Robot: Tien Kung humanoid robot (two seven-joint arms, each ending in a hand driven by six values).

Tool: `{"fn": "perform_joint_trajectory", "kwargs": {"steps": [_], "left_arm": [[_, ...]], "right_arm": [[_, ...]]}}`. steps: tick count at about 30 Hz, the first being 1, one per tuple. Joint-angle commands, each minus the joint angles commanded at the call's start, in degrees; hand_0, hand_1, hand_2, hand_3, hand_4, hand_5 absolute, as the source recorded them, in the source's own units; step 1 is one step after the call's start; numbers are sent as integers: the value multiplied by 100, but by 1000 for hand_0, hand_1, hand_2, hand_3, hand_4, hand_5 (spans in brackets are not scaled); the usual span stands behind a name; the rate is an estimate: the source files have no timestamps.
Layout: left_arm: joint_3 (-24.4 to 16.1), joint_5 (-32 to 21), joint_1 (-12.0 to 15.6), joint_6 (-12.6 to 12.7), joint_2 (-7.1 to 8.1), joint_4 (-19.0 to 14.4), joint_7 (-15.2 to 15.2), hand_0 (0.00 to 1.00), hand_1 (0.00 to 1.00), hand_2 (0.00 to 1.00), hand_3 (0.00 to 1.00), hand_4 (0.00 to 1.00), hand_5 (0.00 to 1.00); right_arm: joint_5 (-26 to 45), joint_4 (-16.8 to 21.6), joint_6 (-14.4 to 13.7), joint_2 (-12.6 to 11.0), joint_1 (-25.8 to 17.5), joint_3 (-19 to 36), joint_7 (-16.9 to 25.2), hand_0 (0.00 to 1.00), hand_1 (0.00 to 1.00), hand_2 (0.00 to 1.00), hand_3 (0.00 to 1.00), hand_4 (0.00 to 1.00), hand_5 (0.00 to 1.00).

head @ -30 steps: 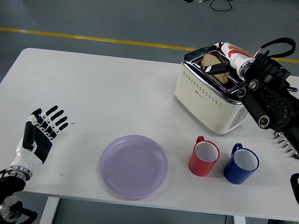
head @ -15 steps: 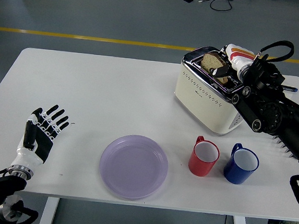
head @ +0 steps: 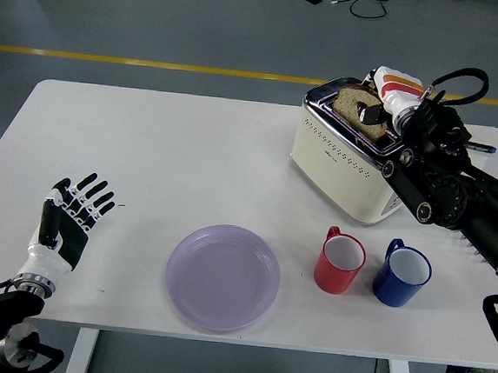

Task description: Push plate across desktop,pick up the break from the machine,place the break in the plate

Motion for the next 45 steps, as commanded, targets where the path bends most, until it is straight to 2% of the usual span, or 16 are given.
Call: {"fn": "perform_joint_trajectory", "kwargs": {"steps": [4,10,14,15,19,24,27,31,36,41,45], "left_arm": [[-30,5,20,0,10,-7,-1,782,762,784,781,512,998],[-63,23,30,-5,17,-9,4,782,762,784,781,512,998],[-95,23,56,-5,28,-17,6,782,762,784,781,512,998],[-99,24,58,-6,29,-18,7,782,761,784,779,514,998],[-138,29,78,-18,23,-24,6,782,761,784,779,514,998],[-177,38,94,-22,21,-29,2,782,762,784,778,514,998],[-195,40,113,-19,21,-31,1,782,762,784,778,515,998],[-219,40,130,-15,14,-27,-3,782,762,784,778,515,998],[-251,50,125,-16,11,-33,-5,782,762,784,778,513,998],[-279,50,154,-8,17,-33,-7,781,762,784,777,513,998],[-279,48,174,-5,17,-35,-8,782,762,785,777,514,998]], "right_arm": [[-400,262,6,-162,-8,313,-95,263,285,374,449,354,2],[-1299,976,83,-501,-30,947,-343,261,273,368,444,342,2],[-1985,1713,43,-783,-69,1367,-605,261,273,368,444,342,2],[-2046,1861,39,-809,-73,1413,-626,264,265,363,436,310,2],[-2226,2661,111,-1058,-191,1851,-836,264,265,363,436,310,2],[-1283,3828,538,-1287,-433,2262,-1019,249,255,358,421,317,2],[-502,4565,968,-1439,-605,2220,-1090,243,251,356,416,314,2],[429,5127,1406,-1524,-806,1973,-1121,243,251,356,416,314,2],[1620,5321,1581,-1479,-1021,1605,-1105,246,255,356,417,309,2],[2849,5496,1740,-1388,-1251,1006,-1042,247,253,356,417,311,2],[3810,5425,1783,-1249,-1334,531,-1011,243,248,353,411,293,2]]}}
